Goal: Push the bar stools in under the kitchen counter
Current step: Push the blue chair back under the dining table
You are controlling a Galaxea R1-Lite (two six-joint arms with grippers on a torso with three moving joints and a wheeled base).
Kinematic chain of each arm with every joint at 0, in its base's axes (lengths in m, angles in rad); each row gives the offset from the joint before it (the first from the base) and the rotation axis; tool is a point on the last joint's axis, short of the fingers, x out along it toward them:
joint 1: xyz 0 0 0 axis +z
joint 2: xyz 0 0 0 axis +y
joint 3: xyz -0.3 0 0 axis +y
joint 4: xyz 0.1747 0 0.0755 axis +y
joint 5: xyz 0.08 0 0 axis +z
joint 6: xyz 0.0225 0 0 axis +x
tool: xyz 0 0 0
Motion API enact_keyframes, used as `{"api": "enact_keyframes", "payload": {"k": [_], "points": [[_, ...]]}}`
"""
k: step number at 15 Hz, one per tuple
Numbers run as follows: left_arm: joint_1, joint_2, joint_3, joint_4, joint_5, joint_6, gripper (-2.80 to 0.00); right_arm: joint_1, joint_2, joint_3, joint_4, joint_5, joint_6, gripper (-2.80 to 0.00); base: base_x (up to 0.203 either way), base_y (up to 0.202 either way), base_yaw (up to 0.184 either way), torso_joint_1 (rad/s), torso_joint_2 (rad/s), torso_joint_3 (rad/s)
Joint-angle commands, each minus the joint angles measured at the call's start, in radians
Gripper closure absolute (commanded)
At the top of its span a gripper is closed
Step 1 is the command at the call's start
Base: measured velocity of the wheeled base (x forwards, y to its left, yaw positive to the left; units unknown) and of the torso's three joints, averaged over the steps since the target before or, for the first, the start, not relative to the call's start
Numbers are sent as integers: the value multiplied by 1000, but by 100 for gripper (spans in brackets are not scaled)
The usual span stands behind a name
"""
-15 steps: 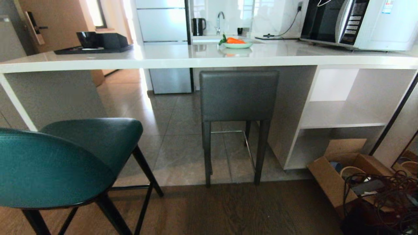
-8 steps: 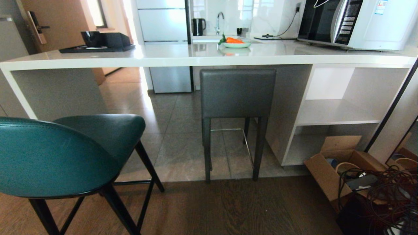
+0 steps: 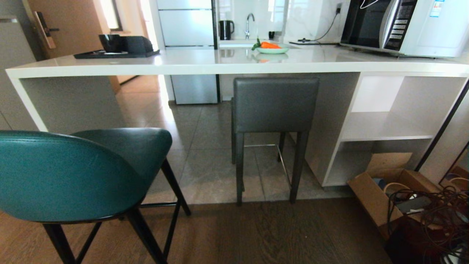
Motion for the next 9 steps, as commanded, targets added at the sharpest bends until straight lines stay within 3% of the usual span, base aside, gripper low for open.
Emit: {"api": "enact_keyframes", "payload": {"k": [1, 9], "points": [[0, 0, 40, -2, 0, 0, 0, 1, 1, 21, -1, 0, 0, 0, 0, 199, 0, 7, 6, 2], [0, 0, 40, -2, 0, 0, 0, 1, 1, 21, -1, 0, 2, 0, 0, 197, -1, 1, 1, 2]]}}
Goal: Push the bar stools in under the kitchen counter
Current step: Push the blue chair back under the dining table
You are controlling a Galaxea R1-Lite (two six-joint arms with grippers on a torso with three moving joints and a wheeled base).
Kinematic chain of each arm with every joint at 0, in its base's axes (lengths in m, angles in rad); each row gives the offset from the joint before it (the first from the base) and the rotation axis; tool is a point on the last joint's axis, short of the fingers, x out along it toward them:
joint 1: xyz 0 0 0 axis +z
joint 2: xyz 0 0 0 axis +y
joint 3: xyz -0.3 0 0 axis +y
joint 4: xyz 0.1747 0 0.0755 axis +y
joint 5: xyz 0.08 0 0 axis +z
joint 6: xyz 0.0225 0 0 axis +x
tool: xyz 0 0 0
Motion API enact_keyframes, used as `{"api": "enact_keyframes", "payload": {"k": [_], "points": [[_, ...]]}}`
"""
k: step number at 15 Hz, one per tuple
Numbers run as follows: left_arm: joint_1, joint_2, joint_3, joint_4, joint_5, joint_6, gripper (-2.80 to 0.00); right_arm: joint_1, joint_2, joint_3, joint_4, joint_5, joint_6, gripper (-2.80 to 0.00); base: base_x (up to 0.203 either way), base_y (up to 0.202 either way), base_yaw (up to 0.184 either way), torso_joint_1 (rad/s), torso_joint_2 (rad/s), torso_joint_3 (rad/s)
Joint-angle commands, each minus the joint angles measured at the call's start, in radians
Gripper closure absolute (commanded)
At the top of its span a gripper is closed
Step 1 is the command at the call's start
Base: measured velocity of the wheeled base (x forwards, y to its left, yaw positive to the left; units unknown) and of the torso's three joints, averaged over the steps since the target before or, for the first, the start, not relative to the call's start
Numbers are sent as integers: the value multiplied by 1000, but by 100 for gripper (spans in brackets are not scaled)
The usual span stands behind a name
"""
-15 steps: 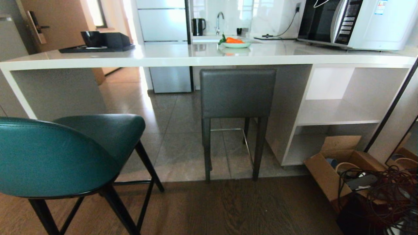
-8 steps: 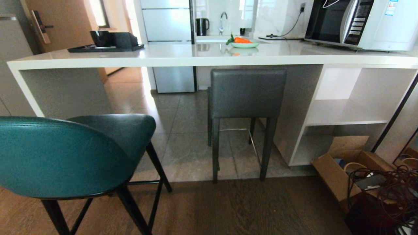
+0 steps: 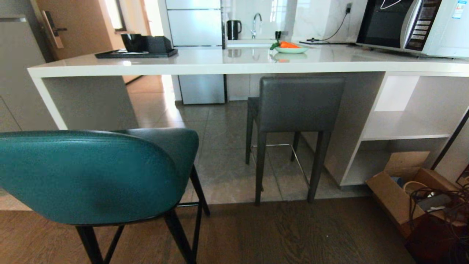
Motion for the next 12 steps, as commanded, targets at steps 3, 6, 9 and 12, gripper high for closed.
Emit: {"api": "enact_keyframes", "payload": {"k": [3, 6, 9, 12], "points": [[1, 0, 40, 0, 0, 0, 0, 0, 1, 22, -1, 0, -1, 0, 0, 199, -3, 3, 1, 2], [-1, 0, 40, 0, 0, 1, 0, 0, 1, 23, -1, 0, 0, 0, 0, 197, -2, 3, 3, 2], [-1, 0, 40, 0, 0, 0, 0, 0, 1, 22, -1, 0, 1, 0, 0, 186, -2, 0, 4, 1], [1, 0, 40, 0, 0, 1, 0, 0, 1, 22, -1, 0, 0, 0, 0, 196, -3, 3, -1, 4]]}}
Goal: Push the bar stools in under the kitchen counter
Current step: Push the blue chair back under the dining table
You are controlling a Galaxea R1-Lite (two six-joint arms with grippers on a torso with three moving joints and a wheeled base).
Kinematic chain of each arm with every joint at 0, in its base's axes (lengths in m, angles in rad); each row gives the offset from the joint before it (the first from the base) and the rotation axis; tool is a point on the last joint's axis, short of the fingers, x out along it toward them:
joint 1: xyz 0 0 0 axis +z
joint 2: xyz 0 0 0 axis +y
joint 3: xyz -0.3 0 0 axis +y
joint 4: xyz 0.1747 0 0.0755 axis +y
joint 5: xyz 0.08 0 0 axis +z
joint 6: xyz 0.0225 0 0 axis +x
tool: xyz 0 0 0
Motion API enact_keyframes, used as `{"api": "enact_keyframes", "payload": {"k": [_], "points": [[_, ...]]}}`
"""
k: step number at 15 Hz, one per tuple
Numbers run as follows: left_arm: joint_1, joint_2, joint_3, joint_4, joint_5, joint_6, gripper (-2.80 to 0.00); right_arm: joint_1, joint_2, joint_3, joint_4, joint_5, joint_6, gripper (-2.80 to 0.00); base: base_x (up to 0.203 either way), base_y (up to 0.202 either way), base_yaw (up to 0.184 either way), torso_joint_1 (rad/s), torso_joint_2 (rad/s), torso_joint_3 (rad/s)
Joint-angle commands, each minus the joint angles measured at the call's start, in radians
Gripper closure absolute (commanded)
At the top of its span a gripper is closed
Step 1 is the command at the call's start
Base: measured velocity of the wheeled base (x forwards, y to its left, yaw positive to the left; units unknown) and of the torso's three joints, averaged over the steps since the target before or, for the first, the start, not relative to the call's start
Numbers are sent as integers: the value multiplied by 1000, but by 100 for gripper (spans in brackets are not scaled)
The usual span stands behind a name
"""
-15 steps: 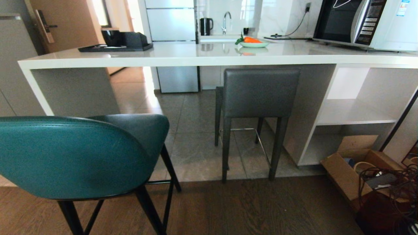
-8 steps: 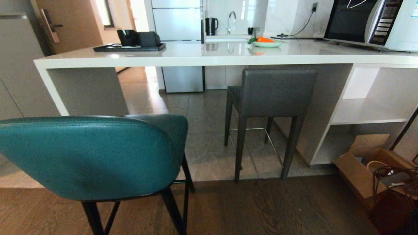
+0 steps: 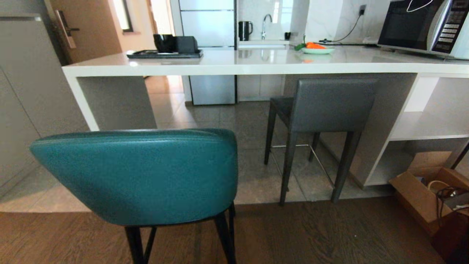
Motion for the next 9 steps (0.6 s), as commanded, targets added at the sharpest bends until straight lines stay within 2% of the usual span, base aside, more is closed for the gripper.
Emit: {"api": "enact_keyframes", "payload": {"k": [1, 9], "points": [[0, 0, 40, 0, -1, 0, 0, 1, 1, 22, 0, 0, 1, 0, 0, 201, -5, 4, 0, 0], [1, 0, 40, -1, -1, 0, 0, 1, 1, 23, 0, 0, 1, 0, 0, 185, -2, 3, 2, 3]]}}
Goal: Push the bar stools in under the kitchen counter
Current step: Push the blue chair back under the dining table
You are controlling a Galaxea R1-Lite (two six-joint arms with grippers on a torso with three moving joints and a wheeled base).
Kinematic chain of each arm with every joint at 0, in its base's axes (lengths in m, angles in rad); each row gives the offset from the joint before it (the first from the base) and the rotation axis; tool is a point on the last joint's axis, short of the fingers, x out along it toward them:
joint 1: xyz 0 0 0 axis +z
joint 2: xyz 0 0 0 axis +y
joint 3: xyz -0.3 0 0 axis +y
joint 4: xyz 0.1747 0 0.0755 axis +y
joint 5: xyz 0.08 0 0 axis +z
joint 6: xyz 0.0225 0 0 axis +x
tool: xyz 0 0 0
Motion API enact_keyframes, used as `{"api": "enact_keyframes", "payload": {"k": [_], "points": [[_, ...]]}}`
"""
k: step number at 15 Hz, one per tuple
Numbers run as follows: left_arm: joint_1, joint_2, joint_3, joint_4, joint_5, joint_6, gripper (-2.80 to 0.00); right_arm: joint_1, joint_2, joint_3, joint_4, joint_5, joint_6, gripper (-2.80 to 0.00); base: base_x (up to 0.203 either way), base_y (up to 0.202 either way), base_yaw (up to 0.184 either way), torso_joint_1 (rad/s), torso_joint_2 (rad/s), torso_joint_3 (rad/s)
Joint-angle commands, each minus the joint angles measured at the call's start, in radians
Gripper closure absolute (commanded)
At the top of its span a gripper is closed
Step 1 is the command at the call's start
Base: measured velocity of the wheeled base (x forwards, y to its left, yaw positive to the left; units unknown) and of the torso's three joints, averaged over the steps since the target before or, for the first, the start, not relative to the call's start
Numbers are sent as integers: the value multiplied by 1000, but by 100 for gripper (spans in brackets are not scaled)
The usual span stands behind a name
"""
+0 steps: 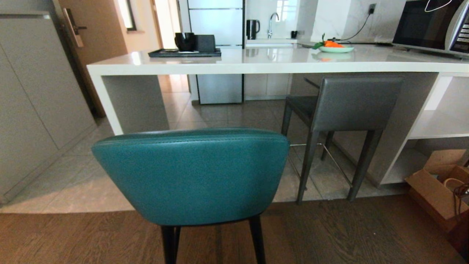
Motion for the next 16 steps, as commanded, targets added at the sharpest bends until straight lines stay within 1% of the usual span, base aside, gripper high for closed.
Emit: {"api": "enact_keyframes", "payload": {"k": [1, 8, 11, 16], "points": [[0, 0, 40, -2, 0, 0, 0, 1, 1, 23, -1, 0, 0, 0, 0, 92, -4, 3, 1, 2], [0, 1, 40, 1, 0, 1, 0, 1, 1, 21, -1, 0, -1, 0, 0, 0, 0, 0, 0, 0], [1, 0, 40, 56, -2, 3, 0, 1, 1, 21, -1, 0, -1, 0, 0, 0, 0, 0, 0, 0], [1, 1, 40, 52, 0, -2, 0, 1, 1, 22, -1, 0, -1, 0, 0, 0, 0, 0, 0, 0]]}}
